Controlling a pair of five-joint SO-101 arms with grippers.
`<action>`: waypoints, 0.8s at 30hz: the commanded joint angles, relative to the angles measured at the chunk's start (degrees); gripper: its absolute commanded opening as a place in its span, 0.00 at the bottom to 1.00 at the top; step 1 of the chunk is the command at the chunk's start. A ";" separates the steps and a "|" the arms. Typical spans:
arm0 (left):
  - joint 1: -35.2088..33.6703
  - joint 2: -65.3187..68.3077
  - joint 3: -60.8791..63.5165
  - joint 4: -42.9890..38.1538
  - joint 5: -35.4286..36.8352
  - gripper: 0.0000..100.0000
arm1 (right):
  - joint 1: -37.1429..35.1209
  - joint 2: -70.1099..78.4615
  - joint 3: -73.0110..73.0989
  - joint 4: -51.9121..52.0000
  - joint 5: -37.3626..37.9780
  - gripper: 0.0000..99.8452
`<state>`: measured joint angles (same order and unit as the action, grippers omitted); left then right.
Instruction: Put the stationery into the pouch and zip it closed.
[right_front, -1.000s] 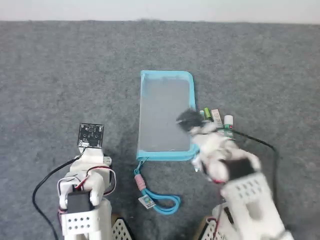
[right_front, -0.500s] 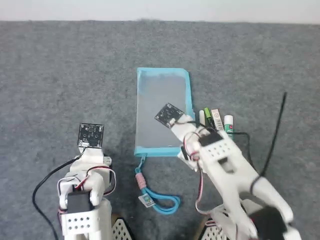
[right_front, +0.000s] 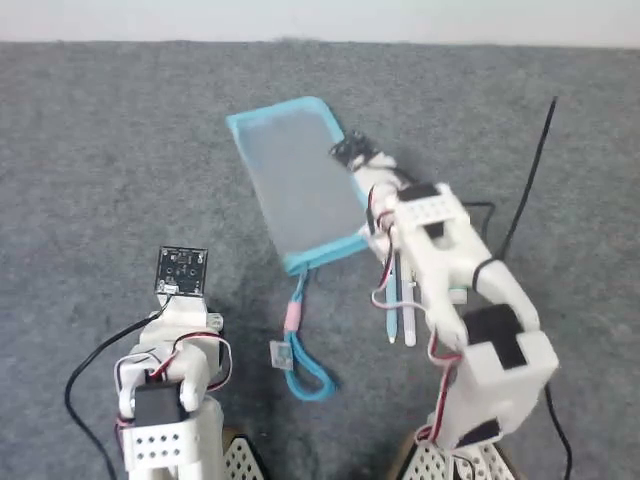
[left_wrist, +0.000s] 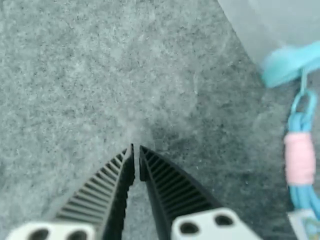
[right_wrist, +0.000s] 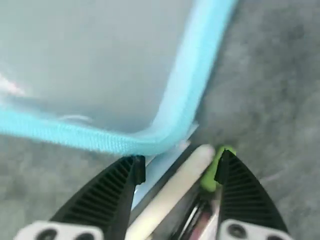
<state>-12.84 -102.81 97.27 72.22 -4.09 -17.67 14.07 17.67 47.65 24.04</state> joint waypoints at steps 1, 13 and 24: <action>-0.18 -1.41 -0.66 0.09 0.53 0.01 | 1.36 0.48 -10.37 1.80 -3.43 0.23; -0.18 -1.41 -0.66 0.09 0.53 0.01 | -8.31 -19.21 0.09 10.86 -21.01 0.23; -0.18 -1.41 -0.66 0.09 0.53 0.01 | -22.73 -23.34 14.86 -1.27 -31.82 0.23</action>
<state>-12.84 -102.81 97.27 72.22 -4.09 -38.59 -8.62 32.53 48.26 -6.37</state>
